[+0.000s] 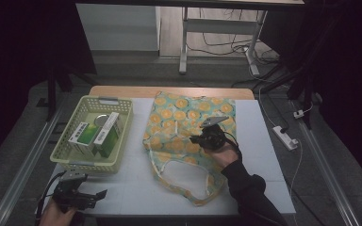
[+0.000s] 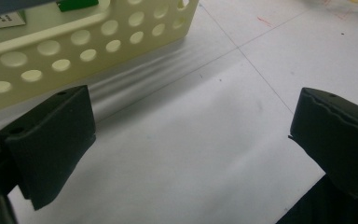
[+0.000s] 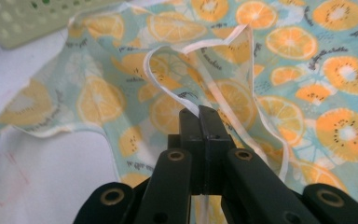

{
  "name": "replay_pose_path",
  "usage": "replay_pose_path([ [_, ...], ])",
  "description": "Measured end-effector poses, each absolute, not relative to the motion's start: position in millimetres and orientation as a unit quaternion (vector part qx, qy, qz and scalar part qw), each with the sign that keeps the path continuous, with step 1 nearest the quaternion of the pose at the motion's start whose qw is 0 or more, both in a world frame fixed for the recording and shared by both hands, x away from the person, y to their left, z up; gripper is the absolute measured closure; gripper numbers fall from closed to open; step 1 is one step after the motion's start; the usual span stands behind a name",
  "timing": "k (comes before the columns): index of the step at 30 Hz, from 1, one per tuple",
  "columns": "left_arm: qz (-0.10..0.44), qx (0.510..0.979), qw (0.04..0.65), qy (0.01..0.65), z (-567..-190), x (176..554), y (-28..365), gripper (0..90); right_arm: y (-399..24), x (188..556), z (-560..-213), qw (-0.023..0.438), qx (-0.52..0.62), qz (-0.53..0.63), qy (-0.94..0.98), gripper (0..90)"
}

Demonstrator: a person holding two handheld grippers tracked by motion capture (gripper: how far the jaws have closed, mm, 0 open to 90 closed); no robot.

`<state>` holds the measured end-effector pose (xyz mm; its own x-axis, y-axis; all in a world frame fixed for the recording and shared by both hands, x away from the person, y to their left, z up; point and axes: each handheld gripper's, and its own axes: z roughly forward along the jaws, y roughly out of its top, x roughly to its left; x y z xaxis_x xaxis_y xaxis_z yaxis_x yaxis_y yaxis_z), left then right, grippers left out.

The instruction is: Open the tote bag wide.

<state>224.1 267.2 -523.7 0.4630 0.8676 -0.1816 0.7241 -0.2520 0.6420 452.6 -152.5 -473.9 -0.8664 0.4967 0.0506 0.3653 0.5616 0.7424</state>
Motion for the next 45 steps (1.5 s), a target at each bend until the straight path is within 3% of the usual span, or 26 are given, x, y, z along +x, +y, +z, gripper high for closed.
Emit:
replay_pose_path([
  [15,0.106,0.784,0.339,0.510,-524,224,266,0.2,-156,446,-437,0.093,0.246,0.447,0.855,90.0],
  [45,0.111,0.779,0.338,0.516,-523,224,267,0.0,-162,440,-416,0.110,0.248,0.477,0.836,90.0],
])
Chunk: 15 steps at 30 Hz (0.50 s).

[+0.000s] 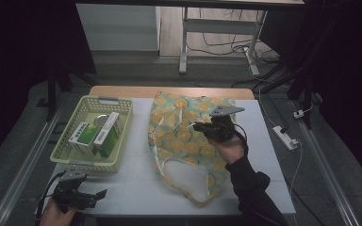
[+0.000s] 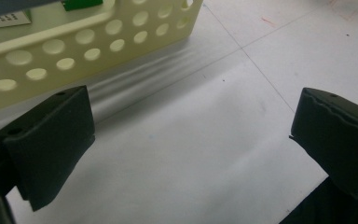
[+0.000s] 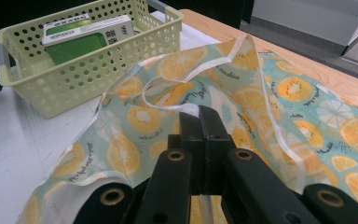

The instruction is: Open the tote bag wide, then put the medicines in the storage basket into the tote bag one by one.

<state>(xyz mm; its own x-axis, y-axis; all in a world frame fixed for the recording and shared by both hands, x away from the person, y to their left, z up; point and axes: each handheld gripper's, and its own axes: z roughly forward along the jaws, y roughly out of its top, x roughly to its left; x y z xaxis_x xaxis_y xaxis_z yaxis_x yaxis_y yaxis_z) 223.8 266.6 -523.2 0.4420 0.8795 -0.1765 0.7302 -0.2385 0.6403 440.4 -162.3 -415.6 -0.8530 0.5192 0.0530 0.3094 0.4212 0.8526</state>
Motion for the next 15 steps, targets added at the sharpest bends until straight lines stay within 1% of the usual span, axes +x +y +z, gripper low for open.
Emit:
replay_pose_path([
  [10,0.116,0.772,0.343,0.522,-522.2,222.8,268.7,0.0,-163.9,442.0,-416.7,0.109,0.252,0.476,0.836,90.0],
  [15,0.117,0.770,0.355,0.517,-518.4,222.1,269.9,0.0,-164.6,442.4,-417.1,0.106,0.252,0.477,0.836,90.0],
])
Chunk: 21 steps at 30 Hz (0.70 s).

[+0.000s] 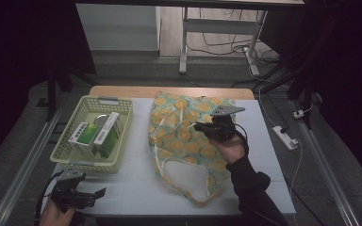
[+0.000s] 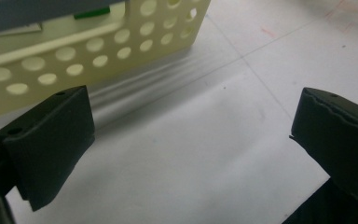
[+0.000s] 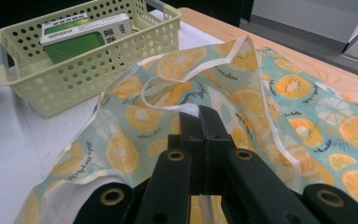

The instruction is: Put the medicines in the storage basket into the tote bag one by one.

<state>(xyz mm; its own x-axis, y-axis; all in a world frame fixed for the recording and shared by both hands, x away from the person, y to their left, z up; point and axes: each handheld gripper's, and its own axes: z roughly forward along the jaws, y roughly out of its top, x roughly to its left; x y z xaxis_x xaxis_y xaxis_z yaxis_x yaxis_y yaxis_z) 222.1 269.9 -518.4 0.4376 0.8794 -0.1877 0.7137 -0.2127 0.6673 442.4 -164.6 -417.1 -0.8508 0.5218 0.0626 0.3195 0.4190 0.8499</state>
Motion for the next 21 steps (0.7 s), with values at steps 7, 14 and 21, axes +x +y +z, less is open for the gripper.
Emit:
replay_pose_path([
  [7,0.122,0.778,0.364,0.497,-513,222,272,0.0,-166,444,-418,0.106,0.254,0.476,0.835,90.0],
  [14,0.120,0.769,0.386,0.495,-501,222,279,0.0,-167,444,-419,0.106,0.255,0.473,0.837,90.0],
  [21,0.134,0.765,0.393,0.493,-493,223,287,0.0,-167,444,-419,0.105,0.255,0.473,0.837,90.0],
])
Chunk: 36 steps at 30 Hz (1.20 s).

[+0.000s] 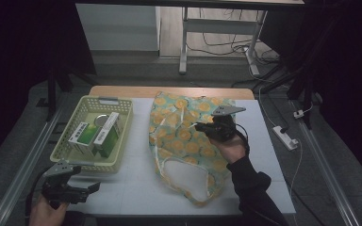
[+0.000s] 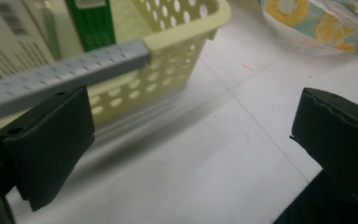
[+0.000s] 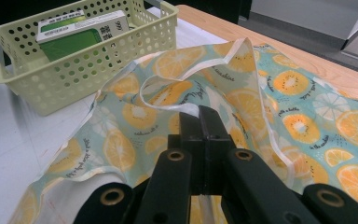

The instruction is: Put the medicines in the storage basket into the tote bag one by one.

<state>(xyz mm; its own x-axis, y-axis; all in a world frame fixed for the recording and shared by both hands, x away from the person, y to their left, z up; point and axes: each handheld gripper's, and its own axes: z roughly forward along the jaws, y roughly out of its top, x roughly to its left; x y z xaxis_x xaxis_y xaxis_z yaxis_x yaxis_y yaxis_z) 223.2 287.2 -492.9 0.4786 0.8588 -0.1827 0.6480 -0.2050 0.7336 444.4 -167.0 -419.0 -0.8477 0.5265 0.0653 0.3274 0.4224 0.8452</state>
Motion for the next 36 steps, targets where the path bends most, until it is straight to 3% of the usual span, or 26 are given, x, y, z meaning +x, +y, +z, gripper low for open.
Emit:
replay_pose_path([
  [19,0.190,0.730,0.412,0.512,-472,245,311,0.0,-167,445,-419,0.104,0.254,0.472,0.838,90.0],
  [36,0.203,0.722,0.349,0.562,-479,298,328,0.0,-168,445,-419,0.103,0.255,0.474,0.836,90.0],
])
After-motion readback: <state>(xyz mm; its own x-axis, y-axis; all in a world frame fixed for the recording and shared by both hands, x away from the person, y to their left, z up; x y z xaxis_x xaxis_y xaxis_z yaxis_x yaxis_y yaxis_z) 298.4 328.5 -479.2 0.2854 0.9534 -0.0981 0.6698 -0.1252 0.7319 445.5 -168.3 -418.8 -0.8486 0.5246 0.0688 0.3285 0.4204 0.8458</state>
